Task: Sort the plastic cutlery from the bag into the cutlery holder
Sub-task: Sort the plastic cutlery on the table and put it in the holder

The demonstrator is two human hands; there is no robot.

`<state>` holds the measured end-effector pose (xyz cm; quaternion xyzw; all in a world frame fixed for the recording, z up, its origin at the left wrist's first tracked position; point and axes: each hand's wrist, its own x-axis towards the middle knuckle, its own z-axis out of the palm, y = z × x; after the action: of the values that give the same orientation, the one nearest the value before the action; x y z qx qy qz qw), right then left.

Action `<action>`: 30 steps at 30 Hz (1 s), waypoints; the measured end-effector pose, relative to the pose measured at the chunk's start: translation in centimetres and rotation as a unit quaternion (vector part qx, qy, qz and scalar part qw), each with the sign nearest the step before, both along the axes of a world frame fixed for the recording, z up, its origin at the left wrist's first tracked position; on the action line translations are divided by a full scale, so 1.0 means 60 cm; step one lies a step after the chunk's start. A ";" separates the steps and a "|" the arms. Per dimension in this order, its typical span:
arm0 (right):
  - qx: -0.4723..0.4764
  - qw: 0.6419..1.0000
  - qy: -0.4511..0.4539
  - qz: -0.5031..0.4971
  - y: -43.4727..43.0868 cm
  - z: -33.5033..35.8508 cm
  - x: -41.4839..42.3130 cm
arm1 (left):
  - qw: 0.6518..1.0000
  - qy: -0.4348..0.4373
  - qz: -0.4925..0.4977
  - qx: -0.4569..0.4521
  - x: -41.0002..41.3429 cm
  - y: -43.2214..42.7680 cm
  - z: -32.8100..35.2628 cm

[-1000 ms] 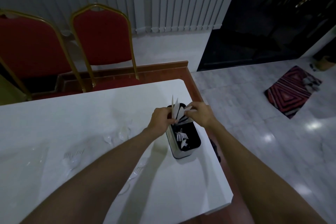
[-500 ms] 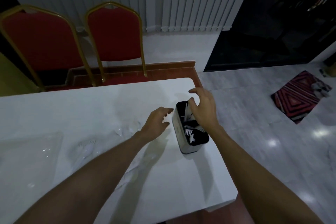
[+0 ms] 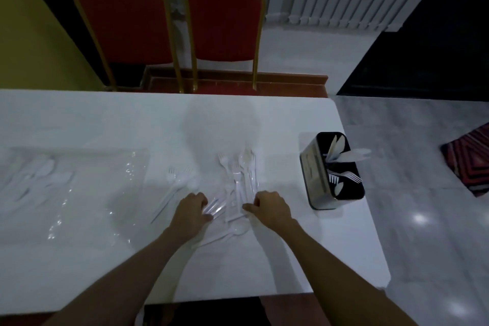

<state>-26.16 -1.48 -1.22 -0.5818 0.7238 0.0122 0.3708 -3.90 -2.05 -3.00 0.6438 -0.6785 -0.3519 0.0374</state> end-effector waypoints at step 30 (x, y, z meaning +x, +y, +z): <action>-0.270 0.936 0.070 0.215 -0.035 -0.051 0.123 | 0.989 0.061 0.130 0.015 0.079 -0.004 -0.022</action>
<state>-18.76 -3.60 -4.26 -0.7994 0.5816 -0.0634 0.1367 0.87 -2.32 -4.33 0.7042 -0.5801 -0.3930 0.1148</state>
